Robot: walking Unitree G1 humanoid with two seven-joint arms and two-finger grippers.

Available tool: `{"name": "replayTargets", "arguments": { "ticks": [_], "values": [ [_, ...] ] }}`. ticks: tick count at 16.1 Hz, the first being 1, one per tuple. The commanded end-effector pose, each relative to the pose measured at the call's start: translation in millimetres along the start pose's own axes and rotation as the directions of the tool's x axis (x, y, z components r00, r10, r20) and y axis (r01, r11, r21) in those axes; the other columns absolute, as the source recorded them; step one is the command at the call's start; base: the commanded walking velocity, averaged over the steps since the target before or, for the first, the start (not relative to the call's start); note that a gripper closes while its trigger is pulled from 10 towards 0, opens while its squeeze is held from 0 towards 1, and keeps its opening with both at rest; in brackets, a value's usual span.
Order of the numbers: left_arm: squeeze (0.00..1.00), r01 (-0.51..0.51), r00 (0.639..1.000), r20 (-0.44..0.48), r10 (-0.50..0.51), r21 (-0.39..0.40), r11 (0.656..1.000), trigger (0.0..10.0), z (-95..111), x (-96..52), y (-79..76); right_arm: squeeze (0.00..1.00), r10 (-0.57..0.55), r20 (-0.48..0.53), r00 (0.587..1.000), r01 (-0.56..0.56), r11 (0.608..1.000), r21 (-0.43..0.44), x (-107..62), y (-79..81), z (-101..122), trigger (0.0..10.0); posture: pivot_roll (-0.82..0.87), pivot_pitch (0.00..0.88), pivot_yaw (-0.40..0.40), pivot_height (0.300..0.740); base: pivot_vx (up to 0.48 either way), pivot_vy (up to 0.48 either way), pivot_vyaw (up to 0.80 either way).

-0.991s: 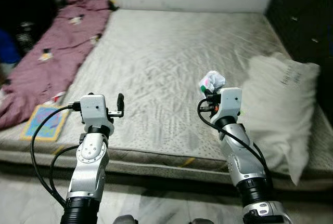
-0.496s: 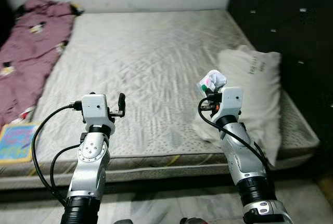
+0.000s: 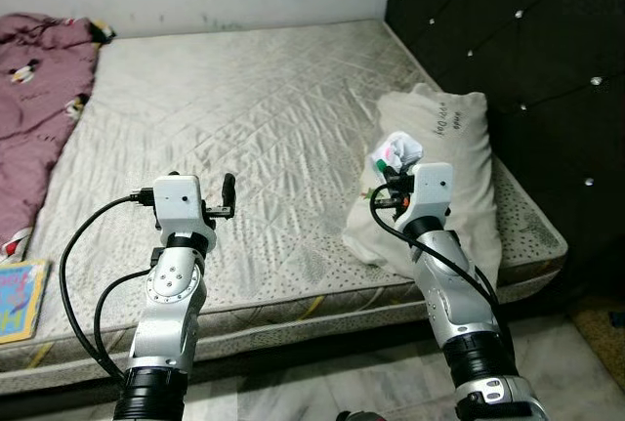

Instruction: Clean up the room

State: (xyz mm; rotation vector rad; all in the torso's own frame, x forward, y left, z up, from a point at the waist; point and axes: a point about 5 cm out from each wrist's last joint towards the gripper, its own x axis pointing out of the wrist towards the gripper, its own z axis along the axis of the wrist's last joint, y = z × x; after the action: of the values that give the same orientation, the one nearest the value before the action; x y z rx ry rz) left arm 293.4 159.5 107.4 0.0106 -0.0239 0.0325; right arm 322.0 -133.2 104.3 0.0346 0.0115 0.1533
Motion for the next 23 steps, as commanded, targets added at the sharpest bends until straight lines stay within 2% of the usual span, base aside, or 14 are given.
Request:
{"name": "replayTargets", "arguments": {
  "ticks": [1, 8, 23],
  "values": [
    [0.0, 0.003, 1.0, 0.002, -0.003, -0.003, 1.0, 10.0, 2.4, 1.8, 0.1, 0.0, 0.004, 0.003, 1.0, -0.004, 1.0, -0.004, 3.0, 0.0, 3.5, 10.0, 0.01, 0.0, 0.028, 0.74, 0.0, 0.0, -0.8],
    [0.0, 0.002, 1.0, 0.003, -0.002, 0.0, 1.0, 10.0, 2.2, 2.0, 0.3, 0.0, 0.015, 0.006, 1.0, -0.015, 1.0, -0.008, 4.9, 1.8, 3.6, 10.0, 0.02, 0.0, 0.026, 0.74, 0.0, 0.0, -0.76],
    [0.0, 0.008, 1.0, 0.013, -0.008, -0.018, 1.0, 10.0, 3.9, 3.6, -1.7, 0.0, 0.018, 0.007, 1.0, -0.018, 1.0, -0.009, 6.8, 0.7, 4.7, 10.0, 0.01, 0.0, 0.022, 0.74, 0.0, 0.048, -0.03]
  ]
}}
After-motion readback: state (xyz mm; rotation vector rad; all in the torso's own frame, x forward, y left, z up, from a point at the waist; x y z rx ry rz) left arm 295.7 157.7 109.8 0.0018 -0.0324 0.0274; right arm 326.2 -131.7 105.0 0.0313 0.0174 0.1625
